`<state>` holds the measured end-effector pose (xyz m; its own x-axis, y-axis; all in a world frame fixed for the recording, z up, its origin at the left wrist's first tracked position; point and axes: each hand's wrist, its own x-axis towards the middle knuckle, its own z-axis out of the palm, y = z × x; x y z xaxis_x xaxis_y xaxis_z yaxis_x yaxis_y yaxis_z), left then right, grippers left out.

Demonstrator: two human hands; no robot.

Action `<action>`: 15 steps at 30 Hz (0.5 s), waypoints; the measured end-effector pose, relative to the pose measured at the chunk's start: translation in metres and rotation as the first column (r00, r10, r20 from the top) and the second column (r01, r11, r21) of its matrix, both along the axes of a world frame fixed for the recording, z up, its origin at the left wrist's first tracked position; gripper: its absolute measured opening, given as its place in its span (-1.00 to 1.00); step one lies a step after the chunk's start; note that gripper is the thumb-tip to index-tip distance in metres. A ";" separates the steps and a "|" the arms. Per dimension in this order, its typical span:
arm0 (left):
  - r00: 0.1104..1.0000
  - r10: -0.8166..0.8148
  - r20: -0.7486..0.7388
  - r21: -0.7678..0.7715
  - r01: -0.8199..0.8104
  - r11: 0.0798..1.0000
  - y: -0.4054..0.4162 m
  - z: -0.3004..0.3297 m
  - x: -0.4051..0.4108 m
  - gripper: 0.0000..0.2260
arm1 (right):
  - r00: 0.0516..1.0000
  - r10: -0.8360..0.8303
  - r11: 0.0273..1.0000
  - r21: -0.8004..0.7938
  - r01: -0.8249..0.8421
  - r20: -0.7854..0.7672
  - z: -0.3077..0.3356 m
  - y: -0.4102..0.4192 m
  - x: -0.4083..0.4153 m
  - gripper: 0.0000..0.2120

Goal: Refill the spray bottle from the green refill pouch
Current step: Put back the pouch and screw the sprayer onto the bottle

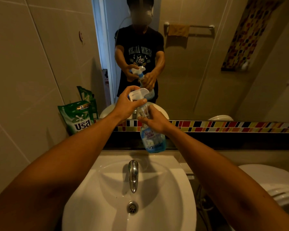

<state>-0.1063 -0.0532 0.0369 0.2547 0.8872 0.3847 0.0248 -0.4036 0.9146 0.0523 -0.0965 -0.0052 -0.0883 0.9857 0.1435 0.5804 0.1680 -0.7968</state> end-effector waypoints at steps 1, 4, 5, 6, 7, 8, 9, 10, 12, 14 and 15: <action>1.000 0.001 -0.014 0.005 -0.001 1.000 0.000 0.001 -0.001 -0.53 | 1.000 -0.004 1.000 -0.001 0.004 -0.002 0.000 0.000 0.000 -0.58; 0.997 -0.031 -0.069 -0.006 0.030 1.000 0.004 0.000 -0.005 -0.53 | 1.000 -0.016 1.000 -0.015 0.016 -0.020 0.001 -0.002 0.002 -0.57; 0.997 -0.048 -0.065 -0.022 0.047 0.999 0.005 0.000 -0.006 -0.53 | 1.000 -0.018 1.000 -0.015 0.017 -0.022 0.001 -0.002 0.002 -0.57; 0.997 -0.062 -0.055 -0.034 0.060 0.998 0.005 0.000 -0.006 -0.53 | 1.000 -0.018 1.000 -0.014 0.018 -0.014 0.001 -0.002 0.002 -0.57; 0.997 -0.065 -0.045 -0.043 0.063 0.997 0.004 0.001 -0.006 -0.53 | 1.000 -0.018 1.000 -0.012 0.018 -0.005 0.001 -0.002 0.002 -0.57; 0.998 -0.058 -0.038 -0.043 0.056 0.997 0.002 0.002 -0.005 -0.52 | 1.000 -0.018 1.000 -0.013 0.018 0.004 0.002 -0.002 0.002 -0.57; 0.999 -0.045 -0.030 -0.037 0.044 0.998 0.000 0.003 -0.004 -0.52 | 1.000 -0.017 1.000 -0.013 0.017 0.008 0.001 -0.002 0.001 -0.57; 0.999 -0.031 -0.018 -0.026 0.031 0.999 -0.001 0.003 -0.003 -0.52 | 1.000 -0.017 1.000 -0.011 0.017 0.012 0.002 -0.002 0.001 -0.56; 1.000 -0.009 -0.001 0.001 0.009 1.000 -0.002 0.003 -0.001 -0.53 | 1.000 -0.019 1.000 -0.001 0.019 0.022 0.002 -0.002 0.000 -0.53; 1.000 -0.002 -0.014 0.015 0.003 1.000 -0.001 0.003 -0.002 -0.53 | 1.000 -0.022 1.000 0.000 0.022 0.016 0.002 -0.002 0.000 -0.54; 1.000 -0.006 -0.026 0.013 0.006 1.000 -0.002 0.003 -0.002 -0.54 | 1.000 -0.022 1.000 -0.002 0.022 0.005 0.002 -0.001 0.001 -0.55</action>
<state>-0.1086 -0.0548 0.0402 0.2702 0.8807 0.3890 0.0457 -0.4153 0.9085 0.0529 -0.0979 -0.0034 -0.0669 0.9877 0.1411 0.5881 0.1533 -0.7941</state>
